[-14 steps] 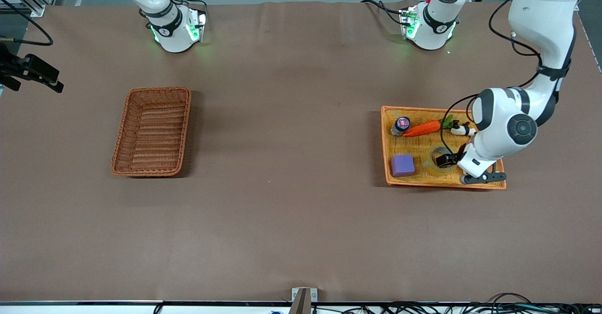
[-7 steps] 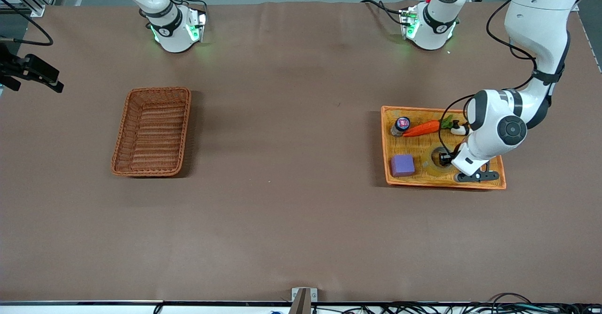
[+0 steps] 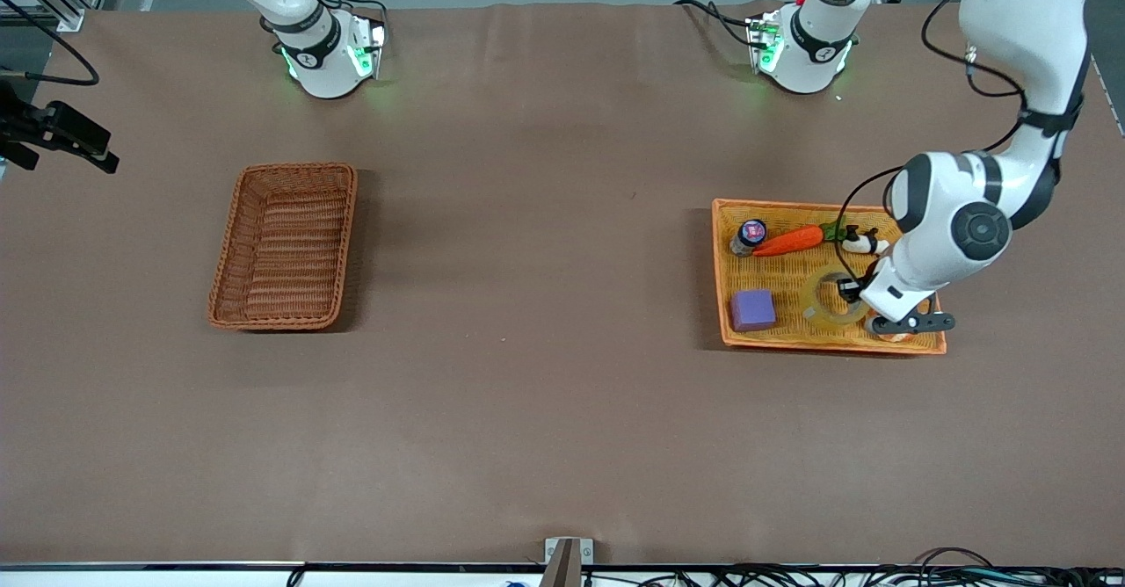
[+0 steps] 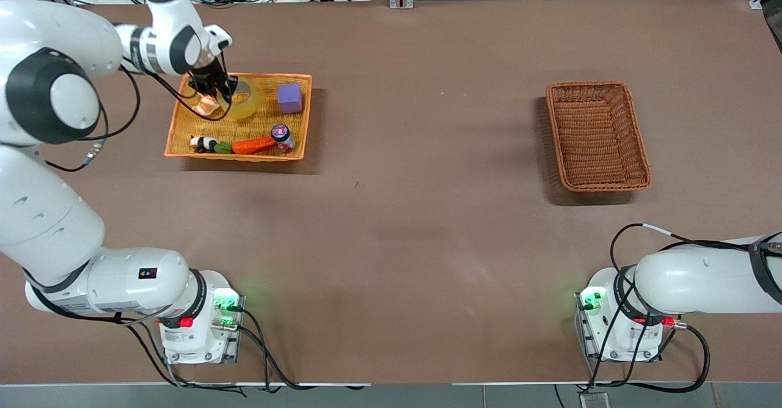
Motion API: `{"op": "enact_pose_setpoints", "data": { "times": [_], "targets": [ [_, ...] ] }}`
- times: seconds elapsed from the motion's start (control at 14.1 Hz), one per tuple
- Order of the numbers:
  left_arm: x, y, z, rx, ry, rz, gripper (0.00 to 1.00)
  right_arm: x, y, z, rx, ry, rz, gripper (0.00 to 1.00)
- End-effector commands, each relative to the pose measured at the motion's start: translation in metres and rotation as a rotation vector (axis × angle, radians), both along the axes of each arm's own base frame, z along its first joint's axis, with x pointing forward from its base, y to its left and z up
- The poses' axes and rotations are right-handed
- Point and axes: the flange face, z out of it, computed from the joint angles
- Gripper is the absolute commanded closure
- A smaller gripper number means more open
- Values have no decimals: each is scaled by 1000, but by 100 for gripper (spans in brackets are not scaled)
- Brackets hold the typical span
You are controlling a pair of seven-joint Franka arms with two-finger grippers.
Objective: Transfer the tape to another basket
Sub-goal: 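Close the left gripper on the tape roll and lift it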
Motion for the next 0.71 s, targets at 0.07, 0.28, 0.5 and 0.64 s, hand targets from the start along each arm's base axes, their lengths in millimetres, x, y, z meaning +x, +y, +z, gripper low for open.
{"op": "enact_pose_setpoints", "data": {
  "times": [0.07, 0.28, 0.5, 0.64],
  "targets": [
    [3, -50, 87, 28, 19, -72, 100, -3, -4, 2, 17, -3, -10, 0],
    [12, -122, 106, 15, 54, -182, 100, -3, -4, 2, 17, -12, -8, 0],
    [18, -208, 98, 0, 40, -186, 100, -3, -7, 1, 19, -5, -14, 0],
    [24, -272, 76, -17, 37, -149, 100, -3, -7, 0, 19, -3, -16, 0]
  ]
}}
